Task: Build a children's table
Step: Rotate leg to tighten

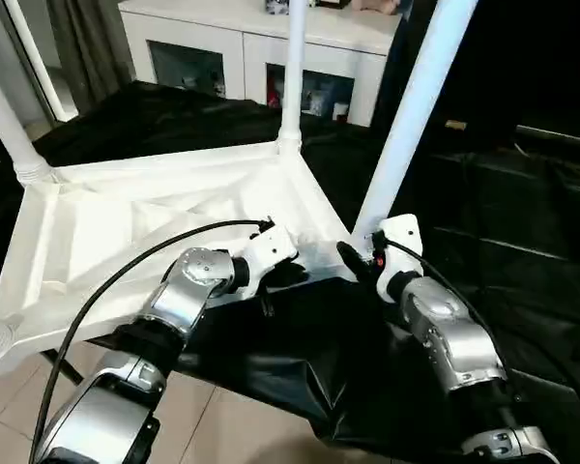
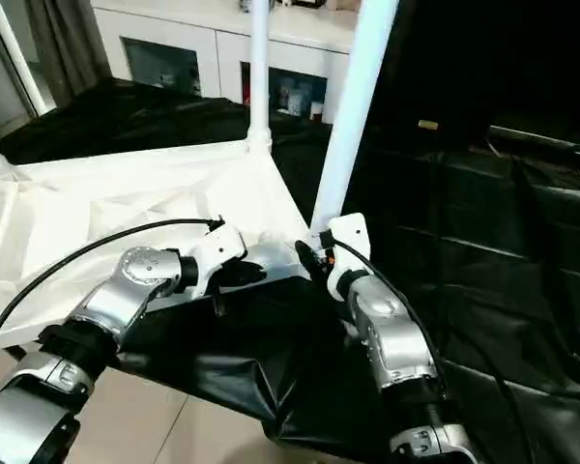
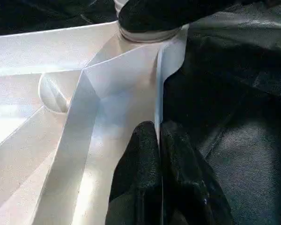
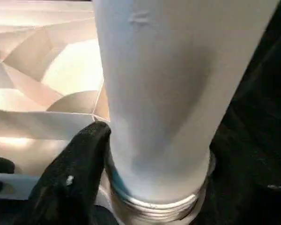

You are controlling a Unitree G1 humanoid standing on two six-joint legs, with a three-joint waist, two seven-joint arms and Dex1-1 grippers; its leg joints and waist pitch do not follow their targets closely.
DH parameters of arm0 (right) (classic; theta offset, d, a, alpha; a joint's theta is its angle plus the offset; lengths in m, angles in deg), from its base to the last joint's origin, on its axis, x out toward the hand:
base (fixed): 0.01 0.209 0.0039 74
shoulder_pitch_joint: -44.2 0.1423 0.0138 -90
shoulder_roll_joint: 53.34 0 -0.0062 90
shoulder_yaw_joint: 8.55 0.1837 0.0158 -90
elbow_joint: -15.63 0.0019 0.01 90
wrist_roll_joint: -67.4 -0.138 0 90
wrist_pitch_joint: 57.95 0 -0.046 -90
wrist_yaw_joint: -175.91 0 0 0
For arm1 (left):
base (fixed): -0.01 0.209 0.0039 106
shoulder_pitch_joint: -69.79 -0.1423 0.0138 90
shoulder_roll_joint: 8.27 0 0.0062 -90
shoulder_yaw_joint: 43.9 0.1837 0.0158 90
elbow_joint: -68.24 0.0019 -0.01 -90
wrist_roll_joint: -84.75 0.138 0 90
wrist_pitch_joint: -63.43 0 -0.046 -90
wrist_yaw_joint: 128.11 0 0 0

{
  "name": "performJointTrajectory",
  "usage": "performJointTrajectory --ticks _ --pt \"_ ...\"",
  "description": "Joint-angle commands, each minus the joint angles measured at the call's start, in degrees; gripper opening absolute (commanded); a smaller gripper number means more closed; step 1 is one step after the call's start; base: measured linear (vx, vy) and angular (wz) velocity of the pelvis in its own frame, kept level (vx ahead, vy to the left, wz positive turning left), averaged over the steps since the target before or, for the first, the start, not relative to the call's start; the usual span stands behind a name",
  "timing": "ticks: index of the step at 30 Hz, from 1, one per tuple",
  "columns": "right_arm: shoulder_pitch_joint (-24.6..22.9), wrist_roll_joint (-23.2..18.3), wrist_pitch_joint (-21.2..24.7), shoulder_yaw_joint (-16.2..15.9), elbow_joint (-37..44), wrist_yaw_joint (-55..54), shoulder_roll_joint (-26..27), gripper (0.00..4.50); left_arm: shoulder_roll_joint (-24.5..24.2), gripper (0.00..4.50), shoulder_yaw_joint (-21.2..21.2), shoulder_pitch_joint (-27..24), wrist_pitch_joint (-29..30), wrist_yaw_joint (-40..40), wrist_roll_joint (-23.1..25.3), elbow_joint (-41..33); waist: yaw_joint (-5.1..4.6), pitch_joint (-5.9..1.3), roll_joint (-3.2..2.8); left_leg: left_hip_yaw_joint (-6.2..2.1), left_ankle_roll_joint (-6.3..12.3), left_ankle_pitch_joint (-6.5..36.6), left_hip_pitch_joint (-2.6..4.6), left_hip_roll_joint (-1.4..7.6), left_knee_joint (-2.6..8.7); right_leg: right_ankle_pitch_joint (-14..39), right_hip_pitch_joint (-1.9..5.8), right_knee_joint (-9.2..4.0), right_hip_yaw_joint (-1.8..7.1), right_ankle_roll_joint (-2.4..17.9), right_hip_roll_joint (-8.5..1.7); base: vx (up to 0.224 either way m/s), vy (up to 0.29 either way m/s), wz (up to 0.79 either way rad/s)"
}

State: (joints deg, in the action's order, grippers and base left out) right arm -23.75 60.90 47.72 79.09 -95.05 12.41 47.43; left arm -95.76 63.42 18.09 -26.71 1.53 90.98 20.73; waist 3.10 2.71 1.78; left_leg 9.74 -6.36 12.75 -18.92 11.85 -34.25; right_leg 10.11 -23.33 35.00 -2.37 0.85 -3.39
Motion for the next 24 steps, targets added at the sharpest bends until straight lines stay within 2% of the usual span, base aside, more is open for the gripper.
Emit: performJointTrajectory --ticks 1,5,6,8,10,12,14,16,17,19,23,24 --pt "-0.4 -1.2 1.3 -1.8 -1.3 2.7 1.4 3.80 0.2 0.00 0.2 1.1 -0.4 4.5 1.6 1.6 -0.04 -3.06 -0.22 -0.02 0.86 9.3 -0.69 0.68 4.51 15.6 3.00 -4.63 2.44 9.1 -3.72 0.000 0.000 0.00" --pt "-0.9 -2.1 2.0 -2.7 1.8 6.8 -1.2 4.01 -0.9 0.00 0.4 0.6 -1.9 2.3 1.3 1.1 -0.09 -3.03 -0.23 -0.05 1.02 9.4 -0.77 0.73 4.55 15.3 3.10 -4.56 2.43 9.5 -3.79 0.000 0.000 0.00" --pt "-1.7 -2.8 2.5 -3.9 4.8 11.6 -4.5 4.01 -2.1 0.00 0.8 0.1 -3.2 0.0 1.2 0.6 0.01 -3.01 -0.21 -0.05 1.37 9.3 -0.75 0.72 4.50 15.7 3.18 -4.73 2.40 9.2 -3.69 0.000 0.000 0.00" --pt "-2.5 -3.3 2.8 -4.9 7.5 16.0 -7.8 4.01 -3.3 0.00 1.2 -0.3 -3.6 -1.8 1.2 0.2 0.29 -3.09 -0.12 -0.08 1.80 8.6 -0.77 0.75 4.39 14.6 3.57 -4.59 2.42 8.9 -3.65 0.000 0.000 0.00" --pt "-3.2 -3.5 2.8 -5.6 9.6 20.1 -10.7 4.01 -4.4 0.00 1.6 -0.5 -5.1 -3.4 1.5 0.1 0.06 -3.26 -0.11 -0.10 2.73 6.8 -1.23 0.75 4.26 11.1 3.70 -4.15 2.41 9.6 -3.74 0.000 0.000 0.00" --pt "-4.2 -3.2 1.8 -6.7 11.8 26.7 -15.9 4.01 -6.3 0.00 1.5 -1.4 -8.9 -9.4 -0.1 -1.1 -0.07 -3.28 -0.14 -0.03 3.12 6.8 -1.06 0.78 4.07 10.3 3.56 -4.16 2.43 10.6 -3.74 0.000 0.000 0.00" --pt "-4.3 -3.4 1.4 -7.0 12.3 29.2 -17.4 4.01 -7.2 0.00 1.6 -2.2 -8.9 -13.4 -1.8 -2.9 -0.10 -3.27 -0.28 -0.03 3.29 6.8 -1.10 0.84 4.11 10.0 3.62 -3.99 2.44 11.3 -3.81 0.000 0.000 0.00" --pt "-4.4 -3.5 1.3 -7.1 12.6 30.4 -18.0 4.01 -7.6 0.00 1.7 -2.6 -8.5 -15.4 -2.7 -4.0 -0.22 -3.26 -0.28 0.07 3.43 7.0 -0.88 1.03 4.11 9.0 3.28 -3.86 2.47 12.5 -3.80 0.000 0.000 0.00" --pt "-4.4 -3.9 1.3 -7.5 13.0 32.4 -18.8 4.01 -8.9 0.00 2.2 -3.3 -6.6 -19.1 -4.0 -6.3 -0.20 -3.24 -0.32 0.13 3.37 7.1 -0.82 1.03 4.10 8.8 3.23 -3.87 2.46 12.8 -3.75 0.000 0.000 0.00" --pt "-4.4 -4.2 1.6 -8.0 13.2 33.3 -19.4 4.01 -9.6 0.00 2.6 -3.7 -6.0 -20.7 -4.6 -7.3 -0.05 -3.22 -0.43 0.11 3.15 6.9 -0.71 1.24 4.21 7.9 3.26 -3.62 2.45 13.6 -3.80 0.000 0.000 0.00" --pt "-4.7 -4.1 1.4 -9.4 13.4 34.9 -20.3 4.01 -10.6 0.00 3.1 -4.1 -5.2 -22.8 -5.2 -8.8 0.41 -3.22 -0.43 0.28 3.09 6.7 -0.40 1.25 4.17 6.8 3.14 -3.51 2.47 14.2 -3.75 0.000 0.000 0.00" --pt "-4.8 -4.1 1.3 -9.8 13.4 35.5 -20.5 4.01 -10.8 0.00 3.0 -4.1 -5.5 -23.0 -5.2 -8.9 0.47 -3.17 -0.29 0.26 3.02 6.8 -0.58 1.19 4.19 7.0 3.28 -3.52 2.46 14.0 -3.76 0.000 0.000 0.00"
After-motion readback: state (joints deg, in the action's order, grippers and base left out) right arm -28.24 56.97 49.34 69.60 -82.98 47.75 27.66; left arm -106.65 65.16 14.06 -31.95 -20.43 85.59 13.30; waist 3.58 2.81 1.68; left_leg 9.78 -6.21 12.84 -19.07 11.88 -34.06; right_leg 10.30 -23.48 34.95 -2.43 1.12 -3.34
